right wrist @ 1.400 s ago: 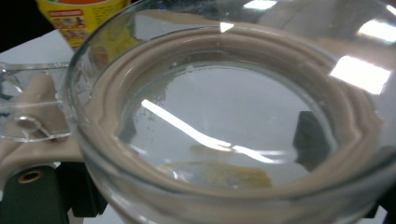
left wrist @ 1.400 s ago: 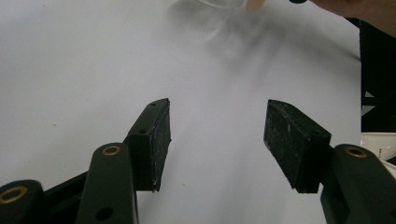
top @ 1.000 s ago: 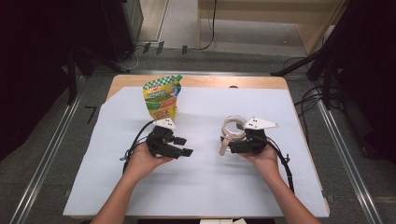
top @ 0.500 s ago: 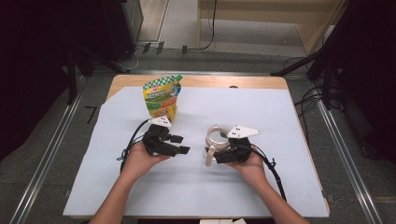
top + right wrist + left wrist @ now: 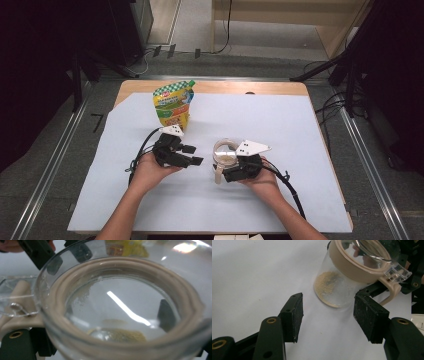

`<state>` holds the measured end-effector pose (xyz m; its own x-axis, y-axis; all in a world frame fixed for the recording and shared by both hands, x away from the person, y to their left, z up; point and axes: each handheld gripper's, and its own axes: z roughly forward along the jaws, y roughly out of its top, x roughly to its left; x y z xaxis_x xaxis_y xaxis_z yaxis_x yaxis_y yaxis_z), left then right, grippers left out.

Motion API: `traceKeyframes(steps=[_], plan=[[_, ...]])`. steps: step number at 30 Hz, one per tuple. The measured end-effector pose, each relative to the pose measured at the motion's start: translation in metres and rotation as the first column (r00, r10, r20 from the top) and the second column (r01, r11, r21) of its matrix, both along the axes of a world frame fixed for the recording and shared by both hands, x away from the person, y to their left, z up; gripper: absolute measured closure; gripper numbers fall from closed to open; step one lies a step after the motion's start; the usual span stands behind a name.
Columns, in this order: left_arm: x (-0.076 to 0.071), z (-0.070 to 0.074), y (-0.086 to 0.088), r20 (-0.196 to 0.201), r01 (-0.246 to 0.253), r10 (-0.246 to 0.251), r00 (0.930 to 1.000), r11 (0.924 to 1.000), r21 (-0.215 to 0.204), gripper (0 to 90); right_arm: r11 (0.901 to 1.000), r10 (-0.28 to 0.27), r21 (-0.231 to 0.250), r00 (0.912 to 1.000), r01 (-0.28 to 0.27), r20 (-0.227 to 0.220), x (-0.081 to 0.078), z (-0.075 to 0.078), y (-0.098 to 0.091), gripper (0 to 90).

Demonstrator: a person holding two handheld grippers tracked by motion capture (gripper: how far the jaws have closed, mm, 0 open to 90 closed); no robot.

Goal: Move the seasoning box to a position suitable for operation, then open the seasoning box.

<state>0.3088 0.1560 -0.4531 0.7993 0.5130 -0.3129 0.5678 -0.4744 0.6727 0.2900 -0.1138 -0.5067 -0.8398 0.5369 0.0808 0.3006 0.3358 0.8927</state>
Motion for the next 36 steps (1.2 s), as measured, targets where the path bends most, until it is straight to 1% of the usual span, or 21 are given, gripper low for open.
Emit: traceKeyframes(steps=[1,5,6,10,15,16,18,19,20,21,22,23,25,26,27,28,30,31,32,33,36], plan=[[0.0,0.0,0.0,0.001,0.003,-0.003,1.0,1.0,-0.001,42.0,0.9995,0.015,-0.027,0.9999,-0.015,0.007,-0.002,0.0,0.002,10.1],[0.001,0.0,0.001,-0.001,0.004,-0.004,1.0,1.0,0.002,41.9,0.9995,0.013,-0.027,0.9998,-0.014,-0.016,-0.001,0.001,0.001,9.0],[0.001,-0.001,0.001,-0.001,0.003,-0.003,1.0,1.0,0.002,41.9,0.999,0.007,-0.045,0.9996,-0.008,-0.028,0.0,0.002,-0.001,7.1],[0.001,-0.002,0.0,-0.002,0.011,-0.011,0.9999,0.9999,0.002,42.0,0.9972,0.012,-0.074,0.9993,-0.015,-0.036,-0.004,0.005,-0.006,7.1],[0.003,-0.001,0.0,0.001,0.012,-0.012,0.9999,0.9999,-0.011,42.2,0.9974,0.006,-0.071,0.9977,-0.011,-0.067,-0.009,0.007,-0.018,7.2],[0.003,-0.001,0.0,0.0,0.011,-0.011,0.9999,0.9998,-0.018,42.1,0.9965,-0.003,-0.084,0.9969,-0.003,-0.078,-0.012,0.008,-0.024,7.8],[0.004,-0.001,0.0,0.002,0.007,-0.007,1.0,0.9996,-0.028,42.1,0.9963,-0.014,-0.085,0.9965,0.007,-0.082,-0.014,0.008,-0.028,8.5],[0.004,-0.001,0.0,-0.001,0.0,0.0,1.0,0.9995,-0.031,42.2,0.9981,-0.019,-0.061,0.9929,0.011,-0.118,-0.018,0.011,-0.037,17.7],[0.004,-0.001,0.0,-0.001,0.0,0.0,1.0,0.9995,-0.031,42.2,0.9991,-0.004,-0.042,0.9919,-0.001,-0.127,-0.02,0.012,-0.041,20.7],[0.004,-0.001,0.001,-0.001,0.0,0.0,1.0,0.9996,-0.029,42.2,0.9991,-0.004,-0.042,0.9919,-0.001,-0.127,-0.02,0.012,-0.041,20.7],[0.004,-0.001,0.001,-0.002,-0.002,0.002,1.0,0.9996,-0.028,42.3,0.9996,0.002,-0.027,0.9921,-0.005,-0.125,-0.024,0.015,-0.045,22.5],[0.003,0.0,0.001,0.0,-0.004,0.004,1.0,0.9996,-0.027,42.4,0.9996,0.001,-0.03,0.9934,-0.004,-0.115,-0.028,0.017,-0.047,23.6],[0.002,0.002,0.001,0.001,0.003,-0.003,1.0,0.9994,-0.034,43.7,0.9995,-0.001,-0.03,0.9937,-0.002,-0.113,-0.035,0.02,-0.051,30.2],[-0.001,0.004,-0.001,0.008,0.026,-0.025,0.9996,0.9994,-0.025,52.6,0.9997,-0.001,-0.025,0.9936,-0.002,-0.113,-0.04,0.023,-0.054,34.3],[-0.001,0.004,-0.001,0.008,0.026,-0.025,0.9996,0.9994,-0.025,54.6,0.9997,-0.001,-0.025,0.9936,-0.002,-0.113,-0.04,0.023,-0.054,34.3],[-0.003,0.004,-0.003,0.007,0.035,-0.035,0.9994,0.9992,-0.02,59.0,0.9998,0.008,-0.015,0.9944,-0.01,-0.105,-0.045,0.026,-0.055,40.5],[-0.004,0.005,-0.005,-0.011,0.051,-0.051,0.9986,0.9985,-0.018,61.4,0.9998,0.006,-0.016,0.9946,-0.008,-0.104,-0.047,0.028,-0.055,41.6],[-0.005,0.005,-0.006,-0.018,0.054,-0.055,0.9983,0.9983,-0.019,68.9,0.9999,0.005,-0.01,0.9952,-0.006,-0.097,-0.052,0.03,-0.055,47.3],[-0.006,0.005,-0.008,-0.026,0.065,-0.066,0.9975,0.9977,-0.021,68.9,0.9999,0.005,-0.01,0.9952,-0.006,-0.097,-0.052,0.03,-0.055,47.3],[-0.007,0.005,-0.009,-0.027,0.076,-0.076,0.9967,0.9968,-0.026,72.7,0.9999,-0.003,-0.014,0.996,0.001,-0.089,-0.053,0.032,-0.056,49.9],[-0.011,0.006,-0.016,-0.029,0.125,-0.125,0.9917,0.9917,-0.033,81.8,0.9998,-0.018,-0.004,0.9941,0.018,-0.107,-0.05,0.032,-0.058,64.7]])
